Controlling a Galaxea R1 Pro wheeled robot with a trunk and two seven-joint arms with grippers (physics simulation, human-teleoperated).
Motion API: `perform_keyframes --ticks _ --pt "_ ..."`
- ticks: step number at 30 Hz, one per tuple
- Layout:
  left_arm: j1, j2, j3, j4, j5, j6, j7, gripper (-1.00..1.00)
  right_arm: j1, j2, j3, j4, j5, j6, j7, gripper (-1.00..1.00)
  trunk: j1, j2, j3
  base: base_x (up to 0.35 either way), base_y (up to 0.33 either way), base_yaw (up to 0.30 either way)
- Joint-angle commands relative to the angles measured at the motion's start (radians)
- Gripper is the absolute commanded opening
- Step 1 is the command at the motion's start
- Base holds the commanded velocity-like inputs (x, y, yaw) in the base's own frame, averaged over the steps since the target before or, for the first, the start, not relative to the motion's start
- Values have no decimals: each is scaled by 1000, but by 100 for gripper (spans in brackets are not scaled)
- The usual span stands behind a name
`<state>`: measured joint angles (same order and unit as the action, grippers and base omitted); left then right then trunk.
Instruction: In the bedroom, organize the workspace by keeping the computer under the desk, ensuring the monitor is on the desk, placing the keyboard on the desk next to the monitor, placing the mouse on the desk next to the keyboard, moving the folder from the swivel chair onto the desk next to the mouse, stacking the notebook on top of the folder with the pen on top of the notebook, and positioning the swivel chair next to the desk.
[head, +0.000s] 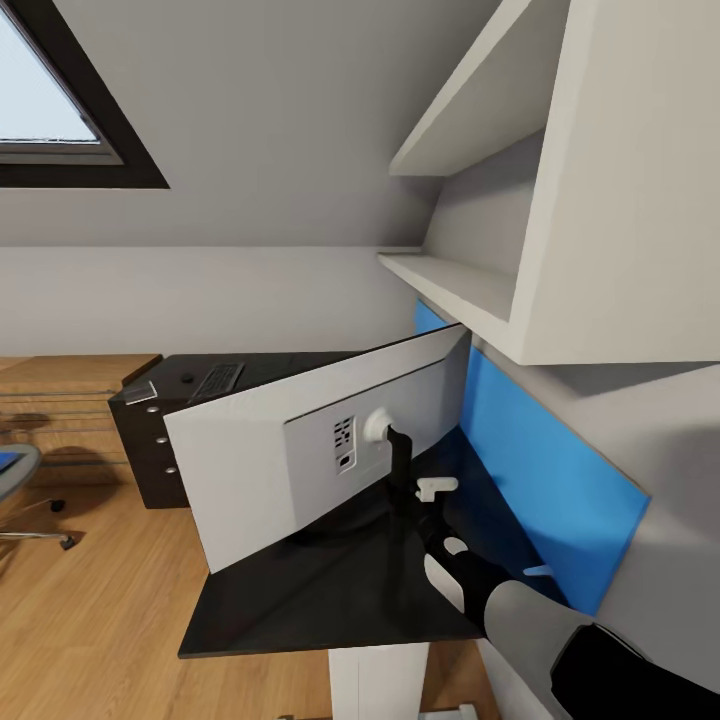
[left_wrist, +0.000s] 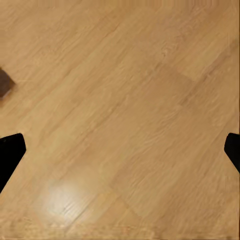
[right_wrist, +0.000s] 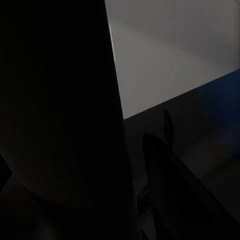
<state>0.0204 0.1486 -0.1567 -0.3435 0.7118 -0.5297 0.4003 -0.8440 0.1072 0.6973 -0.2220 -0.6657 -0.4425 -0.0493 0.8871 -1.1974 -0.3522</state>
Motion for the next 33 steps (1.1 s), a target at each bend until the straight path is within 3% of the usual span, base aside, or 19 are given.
perform_keyframes --ticks 1,2,3,4,9,11,14,17,20,21,23,33 --pt "3 35 -7 -67 35 91 9 100 -1 0 11 0 -5 -4 -6 -100 0 -1 -1 0 0 0" --pt "3 45 -7 -94 45 132 10 100 -1 0 11 0 -5 -5 -6 -100 0 -1 -1 0 0 0" --pt "3 85 -3 -214 77 283 14 100 -1 -4 11 0 -5 -4 -6 -100 0 -1 -1 0 0 0" --pt "3 139 62 -466 108 513 18 100 -1 -8 10 0 -5 -4 -6 -100 0 -1 -1 0 0 0" --pt "2 150 231 -758 113 805 51 100 -1 -20 9 0 -5 -4 -7 -100 0 -1 -1 0 0 0" --pt "-28 151 272 -839 114 891 102 100 -1 -28 2 0 -5 -4 -7 -100 0 -1 -1 0 0 0" --pt "-88 145 294 -954 116 939 185 100 -1 -37 -11 0 -5 -3 -6 -100 0 -1 -1 0 0 0" --pt "-107 137 299 -1023 126 953 246 100 -1 -43 -17 0 -5 -3 -6 -100 0 -1 -1 0 0 0" --pt "-112 137 303 -1039 172 956 263 100 -1 -45 -18 0 -5 -2 -6 -100 0 -1 -1 0 0 0" --pt "-115 141 316 -1046 235 957 270 100 -1 -46 -19 0 -5 -2 -6 -100 0 -1 -1 0 0 0" --pt "-116 140 325 -1055 253 954 273 100 -1 -46 -19 0 -5 -2 -6 -100 0 -1 -1 0 0 0" --pt "-117 123 359 -1084 267 903 266 100 -1 -48 -19 0 -5 -2 -7 -100 0 -1 -1 0 0 0"
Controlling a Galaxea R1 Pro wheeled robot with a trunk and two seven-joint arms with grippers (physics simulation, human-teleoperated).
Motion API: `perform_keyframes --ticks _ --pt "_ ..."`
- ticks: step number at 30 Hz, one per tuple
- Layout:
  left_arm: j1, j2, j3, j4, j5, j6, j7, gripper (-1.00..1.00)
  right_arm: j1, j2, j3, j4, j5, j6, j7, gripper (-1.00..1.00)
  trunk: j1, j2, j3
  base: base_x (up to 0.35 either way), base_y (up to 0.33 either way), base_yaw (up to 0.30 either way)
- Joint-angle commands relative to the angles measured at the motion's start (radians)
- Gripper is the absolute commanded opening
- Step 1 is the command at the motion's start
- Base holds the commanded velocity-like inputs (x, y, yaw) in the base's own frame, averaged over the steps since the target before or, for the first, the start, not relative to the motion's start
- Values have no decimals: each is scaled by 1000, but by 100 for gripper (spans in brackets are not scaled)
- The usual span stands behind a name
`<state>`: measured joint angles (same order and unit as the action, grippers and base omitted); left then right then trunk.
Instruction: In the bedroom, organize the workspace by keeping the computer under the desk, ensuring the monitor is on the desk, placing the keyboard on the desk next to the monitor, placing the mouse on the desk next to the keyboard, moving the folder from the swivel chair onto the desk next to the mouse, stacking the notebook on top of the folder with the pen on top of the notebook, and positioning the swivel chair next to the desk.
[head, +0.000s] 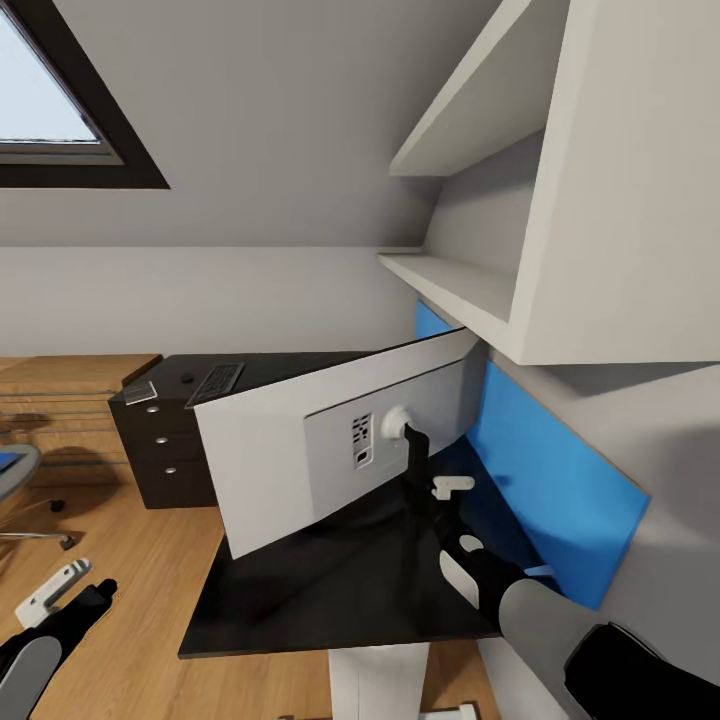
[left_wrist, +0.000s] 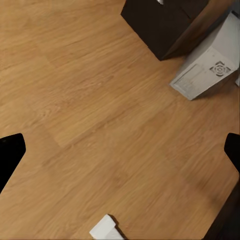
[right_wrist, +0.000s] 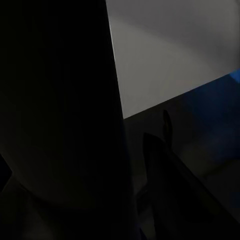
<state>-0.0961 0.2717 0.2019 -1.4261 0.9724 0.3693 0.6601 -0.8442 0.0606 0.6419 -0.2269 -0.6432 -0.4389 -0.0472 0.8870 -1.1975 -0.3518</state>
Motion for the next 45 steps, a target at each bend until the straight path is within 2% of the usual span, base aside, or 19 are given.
perform_keyframes --ticks 1,18,34,45 --pt "-1 -3 8 -2 6 1 5 100 -1 -1 36 4 -27 -6 -9 -100 0 -1 -1 0 0 0" --pt "-1 -6 16 0 6 -1 4 100 -1 2 36 4 -27 -7 -9 -100 0 -1 -1 104 13 0" --pt "-1 -6 15 0 7 -1 3 100 -1 2 36 4 -27 -7 -9 -100 0 -1 -1 236 20 0" --pt "-1 -6 15 0 7 0 3 100 -1 1 37 2 -27 -9 -7 -100 0 -1 -1 34 0 0"
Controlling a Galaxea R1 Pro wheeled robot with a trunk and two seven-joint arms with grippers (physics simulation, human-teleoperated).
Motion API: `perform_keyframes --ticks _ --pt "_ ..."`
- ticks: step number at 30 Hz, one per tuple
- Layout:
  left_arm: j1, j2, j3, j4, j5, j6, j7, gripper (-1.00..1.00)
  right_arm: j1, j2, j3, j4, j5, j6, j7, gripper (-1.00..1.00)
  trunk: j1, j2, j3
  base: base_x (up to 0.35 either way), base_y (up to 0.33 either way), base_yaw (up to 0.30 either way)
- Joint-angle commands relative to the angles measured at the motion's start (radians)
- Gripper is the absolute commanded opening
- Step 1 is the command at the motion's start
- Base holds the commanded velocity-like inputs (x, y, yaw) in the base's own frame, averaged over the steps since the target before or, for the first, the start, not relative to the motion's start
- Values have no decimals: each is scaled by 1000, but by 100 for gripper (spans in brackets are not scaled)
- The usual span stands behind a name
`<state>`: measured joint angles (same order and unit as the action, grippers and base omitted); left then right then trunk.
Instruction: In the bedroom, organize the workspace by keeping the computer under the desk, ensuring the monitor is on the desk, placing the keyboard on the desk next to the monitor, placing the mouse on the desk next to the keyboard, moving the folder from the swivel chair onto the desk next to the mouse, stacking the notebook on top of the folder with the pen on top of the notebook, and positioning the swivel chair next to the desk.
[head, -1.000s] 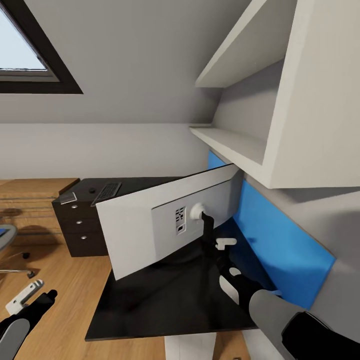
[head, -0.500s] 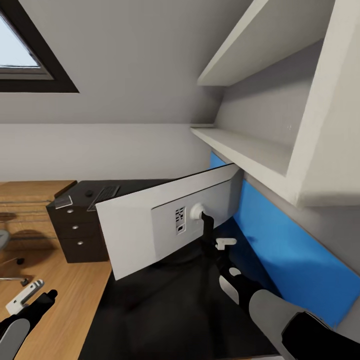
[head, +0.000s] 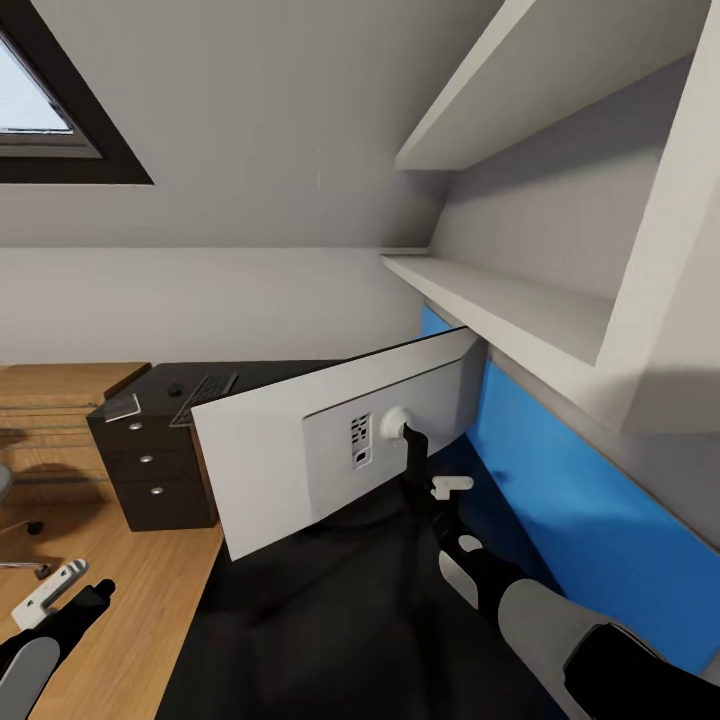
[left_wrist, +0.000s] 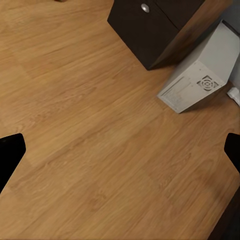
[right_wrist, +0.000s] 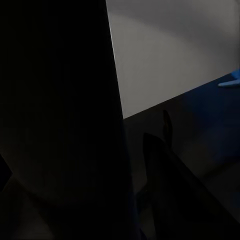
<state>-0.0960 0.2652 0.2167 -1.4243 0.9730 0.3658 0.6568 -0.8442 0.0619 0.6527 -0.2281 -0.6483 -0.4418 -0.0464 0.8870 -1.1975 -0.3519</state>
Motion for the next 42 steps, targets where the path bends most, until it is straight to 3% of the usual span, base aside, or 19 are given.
perform_keyframes --ticks 1,42 --pt "-1 0 1 -2 6 4 6 100 -1 -1 27 3 -22 -6 -7 -100 0 -1 -1 1 0 0" --pt "-1 1 1 8 14 4 6 100 -1 -1 27 3 -22 -6 -9 -100 0 -1 -1 51 18 0"
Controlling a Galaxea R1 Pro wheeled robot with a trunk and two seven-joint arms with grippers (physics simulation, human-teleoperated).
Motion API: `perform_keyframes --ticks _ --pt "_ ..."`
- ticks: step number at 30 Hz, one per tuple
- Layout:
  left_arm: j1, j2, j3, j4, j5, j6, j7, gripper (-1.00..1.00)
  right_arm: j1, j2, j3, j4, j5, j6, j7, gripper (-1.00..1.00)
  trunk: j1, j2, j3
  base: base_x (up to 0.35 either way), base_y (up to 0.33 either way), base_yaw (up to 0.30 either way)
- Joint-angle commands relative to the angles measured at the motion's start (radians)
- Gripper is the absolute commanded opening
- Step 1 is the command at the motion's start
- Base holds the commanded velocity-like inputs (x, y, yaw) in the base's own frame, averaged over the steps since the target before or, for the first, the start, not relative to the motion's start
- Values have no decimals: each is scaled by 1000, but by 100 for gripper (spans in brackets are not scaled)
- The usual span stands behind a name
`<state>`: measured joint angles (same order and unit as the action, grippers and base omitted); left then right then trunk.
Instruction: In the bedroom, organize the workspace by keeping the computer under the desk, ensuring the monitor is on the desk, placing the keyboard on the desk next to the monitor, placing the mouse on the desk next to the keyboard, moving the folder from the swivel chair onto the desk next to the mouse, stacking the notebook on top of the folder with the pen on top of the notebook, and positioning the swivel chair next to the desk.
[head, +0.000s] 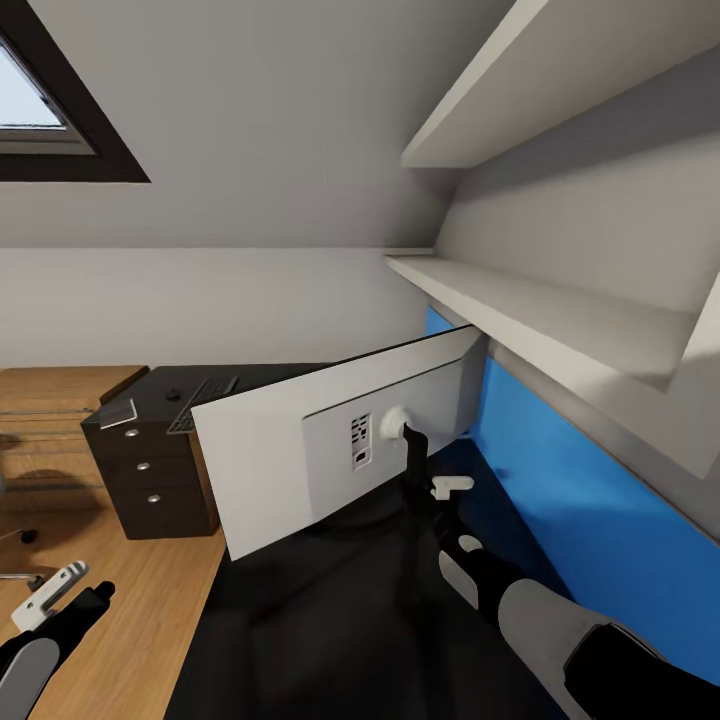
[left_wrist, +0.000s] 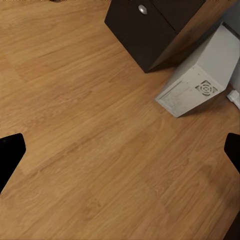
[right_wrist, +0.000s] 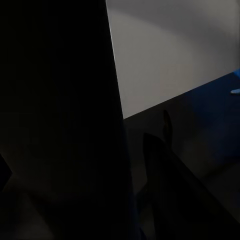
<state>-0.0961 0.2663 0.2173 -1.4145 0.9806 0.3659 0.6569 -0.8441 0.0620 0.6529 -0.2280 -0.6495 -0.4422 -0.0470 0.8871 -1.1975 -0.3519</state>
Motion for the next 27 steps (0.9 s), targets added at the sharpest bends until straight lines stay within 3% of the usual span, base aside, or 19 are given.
perform_keyframes --ticks 1,6,15,27 --pt "-1 0 0 -2 6 4 6 100 -1 -1 27 3 -21 -5 -8 -100 0 -1 -1 0 0 0" --pt "-1 1 2 -2 3 2 6 100 -1 -1 28 2 -21 -6 -7 -100 0 -1 -1 10 0 0" --pt "-1 1 2 -2 -2 1 6 100 -1 -1 28 2 -21 -6 -7 -100 0 -1 -1 201 0 0" --pt "-1 0 2 -2 0 1 6 100 -1 -1 27 2 -21 -6 -7 -100 0 -1 -1 18 0 0"
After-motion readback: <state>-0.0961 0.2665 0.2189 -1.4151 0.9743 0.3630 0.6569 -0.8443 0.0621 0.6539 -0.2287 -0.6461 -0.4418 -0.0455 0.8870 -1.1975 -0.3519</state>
